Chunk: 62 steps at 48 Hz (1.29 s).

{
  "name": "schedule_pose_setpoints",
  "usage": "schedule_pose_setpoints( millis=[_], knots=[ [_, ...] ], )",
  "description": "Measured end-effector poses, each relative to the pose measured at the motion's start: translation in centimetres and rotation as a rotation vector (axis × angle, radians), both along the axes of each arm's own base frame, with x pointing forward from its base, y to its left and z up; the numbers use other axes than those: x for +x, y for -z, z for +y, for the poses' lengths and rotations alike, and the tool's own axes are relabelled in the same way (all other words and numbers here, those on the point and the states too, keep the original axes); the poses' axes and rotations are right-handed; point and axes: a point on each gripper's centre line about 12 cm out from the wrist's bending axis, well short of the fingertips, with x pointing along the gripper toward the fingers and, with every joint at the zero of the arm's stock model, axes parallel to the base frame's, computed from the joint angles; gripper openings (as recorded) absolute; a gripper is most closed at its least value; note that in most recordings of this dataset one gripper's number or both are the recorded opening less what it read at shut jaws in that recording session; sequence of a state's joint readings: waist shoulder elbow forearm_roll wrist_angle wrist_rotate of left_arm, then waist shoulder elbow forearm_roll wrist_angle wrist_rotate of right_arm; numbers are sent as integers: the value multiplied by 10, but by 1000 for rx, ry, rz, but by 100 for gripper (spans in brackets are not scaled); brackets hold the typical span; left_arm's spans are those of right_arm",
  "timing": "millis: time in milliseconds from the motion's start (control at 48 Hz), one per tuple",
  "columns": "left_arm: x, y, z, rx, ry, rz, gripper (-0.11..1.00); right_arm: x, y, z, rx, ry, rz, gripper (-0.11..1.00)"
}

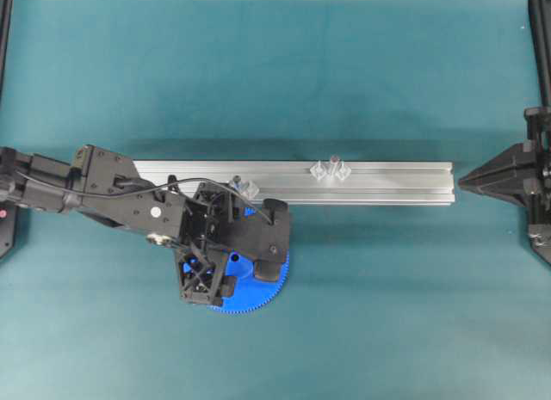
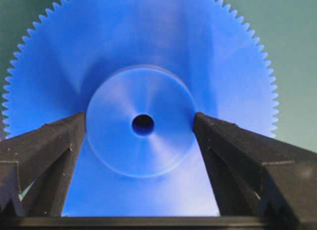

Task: Insert the large gear onto the shaft.
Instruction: 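Lift the blue gear off the table with the left gripper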

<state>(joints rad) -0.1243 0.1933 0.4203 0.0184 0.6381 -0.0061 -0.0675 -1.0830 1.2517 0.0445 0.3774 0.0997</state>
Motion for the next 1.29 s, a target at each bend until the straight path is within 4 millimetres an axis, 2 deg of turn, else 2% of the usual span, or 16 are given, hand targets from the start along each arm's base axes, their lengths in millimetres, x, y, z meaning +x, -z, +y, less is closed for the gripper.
schedule_pose_setpoints(
  millis=[605, 1293],
  knots=[
    [6, 0, -10, -17, -25, -6, 91, -1, -1, 0, 1, 2, -9, 10],
    [7, 2, -13, -17, -28, -2, 91, -1, -1, 0, -1, 2, -11, 10]
  ],
)
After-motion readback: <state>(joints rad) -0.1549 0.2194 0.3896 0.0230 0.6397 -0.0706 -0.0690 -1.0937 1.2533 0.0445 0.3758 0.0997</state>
